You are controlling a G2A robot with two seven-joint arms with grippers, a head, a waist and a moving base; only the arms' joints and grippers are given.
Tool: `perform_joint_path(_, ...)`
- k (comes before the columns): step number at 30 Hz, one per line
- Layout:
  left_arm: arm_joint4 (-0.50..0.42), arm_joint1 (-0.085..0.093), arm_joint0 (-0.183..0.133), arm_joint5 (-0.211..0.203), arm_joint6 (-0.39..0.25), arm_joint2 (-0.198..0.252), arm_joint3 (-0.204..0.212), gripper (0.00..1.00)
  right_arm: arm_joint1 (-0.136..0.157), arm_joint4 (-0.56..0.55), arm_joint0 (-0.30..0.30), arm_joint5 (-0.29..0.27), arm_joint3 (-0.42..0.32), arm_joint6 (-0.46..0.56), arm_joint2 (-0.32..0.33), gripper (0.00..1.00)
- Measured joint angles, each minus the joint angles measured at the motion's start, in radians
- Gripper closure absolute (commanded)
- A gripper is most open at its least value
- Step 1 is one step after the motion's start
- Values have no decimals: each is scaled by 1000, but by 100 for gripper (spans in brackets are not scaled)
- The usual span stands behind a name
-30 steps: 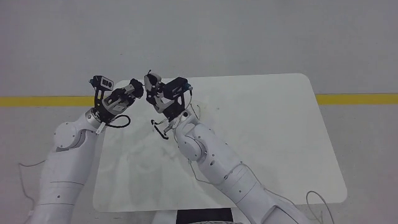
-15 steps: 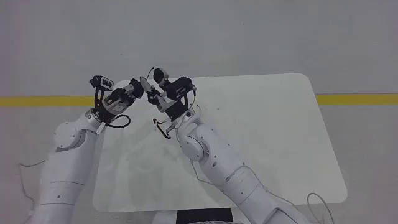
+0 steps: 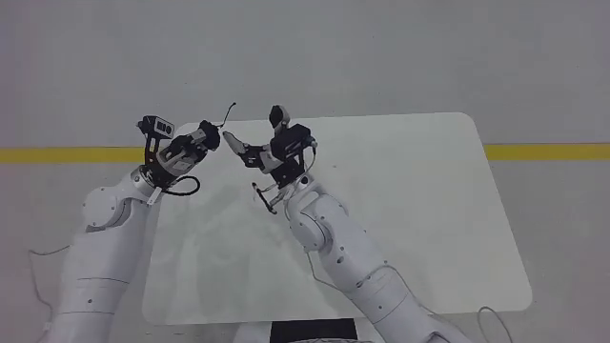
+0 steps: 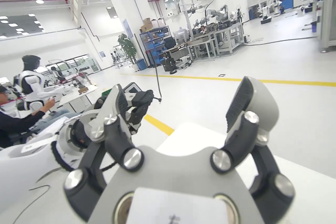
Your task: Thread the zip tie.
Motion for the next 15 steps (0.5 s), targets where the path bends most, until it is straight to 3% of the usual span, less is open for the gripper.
perform_joint_path(2, -6, 0, 1, 7, 6, 2, -2, 100, 2, -10, -1, 2, -1, 0, 3, 0)
perform_joint_path(4, -35, -1, 3, 46, 25, 4, -8, 100, 2, -9, -1, 2, -1, 0, 2, 0)
perform_joint_path(7, -116, 0, 5, 136, 28, -4, -8, 100, 1, -8, -1, 2, -1, 0, 2, 0)
perform_joint_path(15, -300, 10, 14, 387, -37, -42, 15, 100, 3, -19, -1, 6, -2, 7, 2, 0)
